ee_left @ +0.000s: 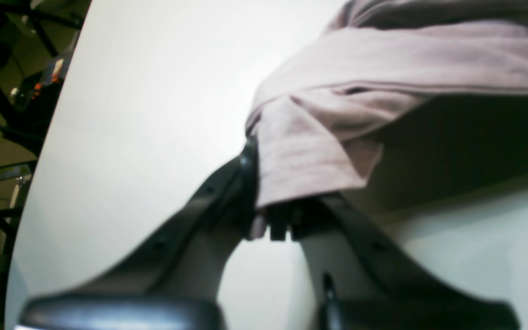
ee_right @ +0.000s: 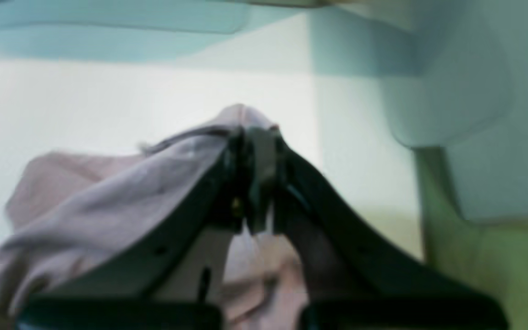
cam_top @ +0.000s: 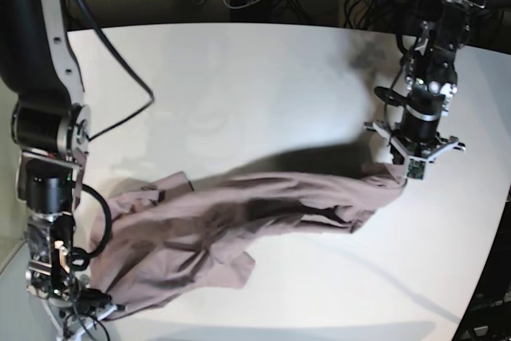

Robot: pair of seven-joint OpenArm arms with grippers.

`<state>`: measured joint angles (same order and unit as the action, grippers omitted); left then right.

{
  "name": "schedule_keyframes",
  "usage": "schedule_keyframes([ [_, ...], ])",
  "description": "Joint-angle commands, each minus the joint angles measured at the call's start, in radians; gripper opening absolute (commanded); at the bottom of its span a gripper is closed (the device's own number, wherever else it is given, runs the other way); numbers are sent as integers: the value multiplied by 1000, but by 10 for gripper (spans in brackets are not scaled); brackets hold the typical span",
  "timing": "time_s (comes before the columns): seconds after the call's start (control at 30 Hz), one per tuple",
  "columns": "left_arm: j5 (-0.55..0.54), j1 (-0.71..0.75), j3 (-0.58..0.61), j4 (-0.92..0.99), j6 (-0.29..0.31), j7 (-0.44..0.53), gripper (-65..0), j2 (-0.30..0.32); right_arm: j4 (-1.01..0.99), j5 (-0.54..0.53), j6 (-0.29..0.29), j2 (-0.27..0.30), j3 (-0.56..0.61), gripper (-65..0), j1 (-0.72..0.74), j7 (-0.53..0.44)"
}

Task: Layout the t-shirt on the table in an organized manner, then fold the t-shirt properly
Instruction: 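Pull the grippers apart to stretch the shirt across the table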

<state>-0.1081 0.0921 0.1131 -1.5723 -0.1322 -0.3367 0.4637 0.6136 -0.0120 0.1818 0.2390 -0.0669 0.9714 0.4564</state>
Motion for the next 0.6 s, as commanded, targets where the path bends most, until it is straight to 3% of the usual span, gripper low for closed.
schedule_keyframes([
  [0.0,9,-7,-8,-18,-14,31,-646,25,-1,-10,-14,7,-1,-650,57,-49],
  [0.1,9,15,-43,-32,-14,26,-646,34,-21,-10,-15,6,-1,-627,73,-54],
  [0.3,9,54,-125,-75,-13,26,-646,34,-21,-10,-15,-8,0,-399,33,-21],
  [0.43,14,54,-126,-73,-13,26,-646,34,12,-15,-12,-22,-6,-251,13,138],
  [0.57,15,54,-126,-73,-13,26,-646,34,280,-67,-11,-17,-20,-244,-156,382],
])
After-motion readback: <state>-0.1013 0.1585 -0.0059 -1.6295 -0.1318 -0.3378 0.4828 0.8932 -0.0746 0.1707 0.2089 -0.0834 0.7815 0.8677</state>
